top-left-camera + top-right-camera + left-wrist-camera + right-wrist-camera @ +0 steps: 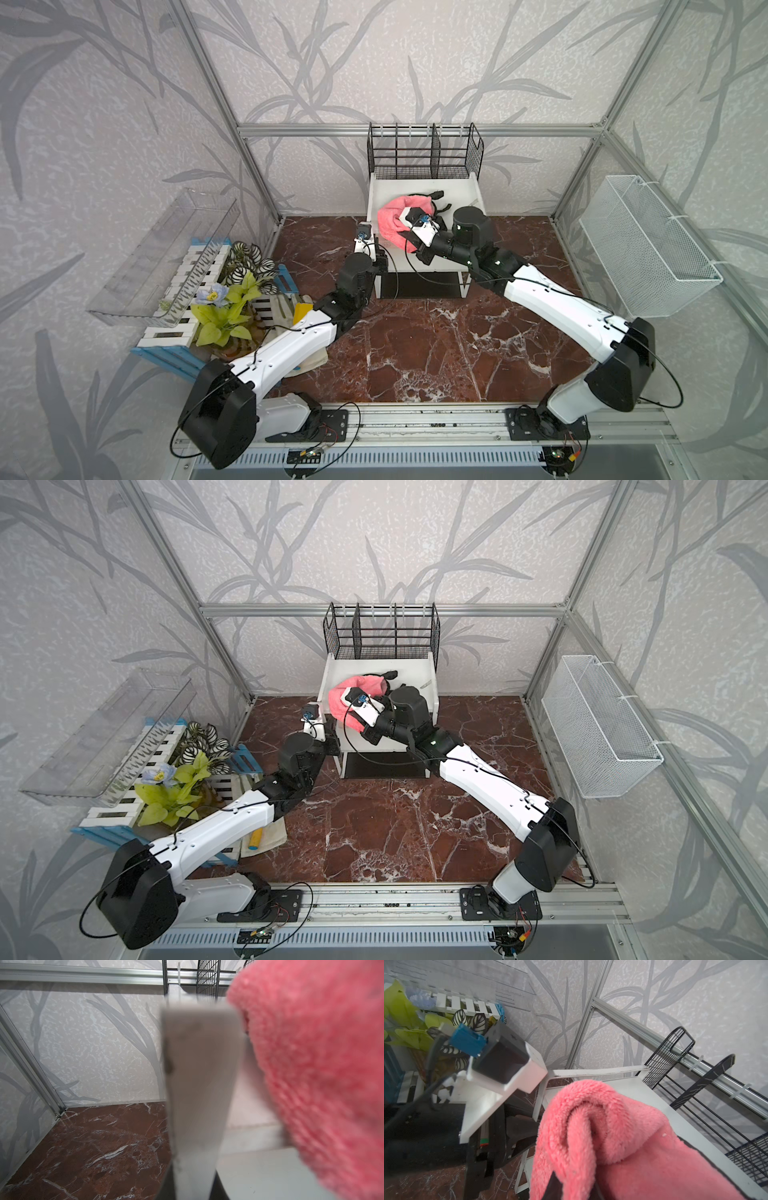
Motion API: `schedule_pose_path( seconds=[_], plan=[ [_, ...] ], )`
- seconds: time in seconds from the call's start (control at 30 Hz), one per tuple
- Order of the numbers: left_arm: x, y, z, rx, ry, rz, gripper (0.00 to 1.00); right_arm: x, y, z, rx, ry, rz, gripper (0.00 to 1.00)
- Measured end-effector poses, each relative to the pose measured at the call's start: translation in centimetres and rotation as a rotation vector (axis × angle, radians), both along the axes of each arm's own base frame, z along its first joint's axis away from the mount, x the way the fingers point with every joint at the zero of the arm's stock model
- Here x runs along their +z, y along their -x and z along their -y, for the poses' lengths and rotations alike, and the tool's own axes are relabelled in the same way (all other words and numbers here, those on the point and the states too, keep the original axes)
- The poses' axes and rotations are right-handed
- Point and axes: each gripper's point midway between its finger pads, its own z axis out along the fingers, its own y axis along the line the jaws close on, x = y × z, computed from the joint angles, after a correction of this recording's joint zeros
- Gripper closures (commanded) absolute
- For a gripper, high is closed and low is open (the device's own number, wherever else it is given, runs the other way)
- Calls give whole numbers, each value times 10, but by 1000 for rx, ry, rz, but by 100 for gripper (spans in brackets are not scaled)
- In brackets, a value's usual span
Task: Wipe the bookshelf clean with a cloth
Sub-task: Wipe the dust from the shelf.
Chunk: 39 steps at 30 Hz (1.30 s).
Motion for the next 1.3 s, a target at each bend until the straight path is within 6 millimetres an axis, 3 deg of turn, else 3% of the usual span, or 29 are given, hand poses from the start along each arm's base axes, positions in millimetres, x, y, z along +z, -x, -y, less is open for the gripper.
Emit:
schedule_pose_path(
  seconds=[0.07, 0.13, 0.3, 0.33, 0.4, 0.53, 0.6, 0.77, 0.87, 0.93, 1.03, 1.2, 1.27, 1.3],
  plan=[
    [0, 0, 0, -2, 0, 2, 100, 4, -3, 9, -39, 13, 16, 100],
    [0, 1, 0, -3, 1, 4, 100, 5, -9, 32, -94, 20, 23, 100],
    [0, 1, 0, -3, 1, 10, 100, 18, -28, 136, -328, 22, 7, 100],
    [0, 1, 0, -4, 2, 12, 100, 22, -32, 149, -360, 12, 3, 100],
    [1, 1, 0, -4, 2, 15, 100, 26, -36, 150, -359, 0, -18, 100],
    [0, 1, 0, -7, 2, 17, 100, 19, -63, 126, -341, -25, -77, 100],
    [0, 1, 0, -7, 2, 18, 100, 14, -93, 116, -389, -33, -100, 100],
    [0, 1, 0, -9, 1, 19, 100, 16, -171, 121, -595, -47, -82, 100],
    [0, 1, 0, -9, 1, 19, 100, 17, -200, 123, -669, -47, -93, 100],
    [0, 1, 0, -9, 2, 21, 100, 15, -198, 123, -676, -29, -115, 100],
    [1, 1, 0, -9, 4, 24, 100, 12, -171, 119, -641, 5, -127, 100],
    [1, 1, 0, -8, 4, 24, 100, 14, -75, 105, -453, 20, -153, 100],
    [1, 1, 0, -8, 4, 24, 100, 16, -48, 97, -381, -2, -166, 100],
    [1, 1, 0, -8, 4, 24, 100, 15, -44, 96, -370, -10, -171, 100]
  ],
)
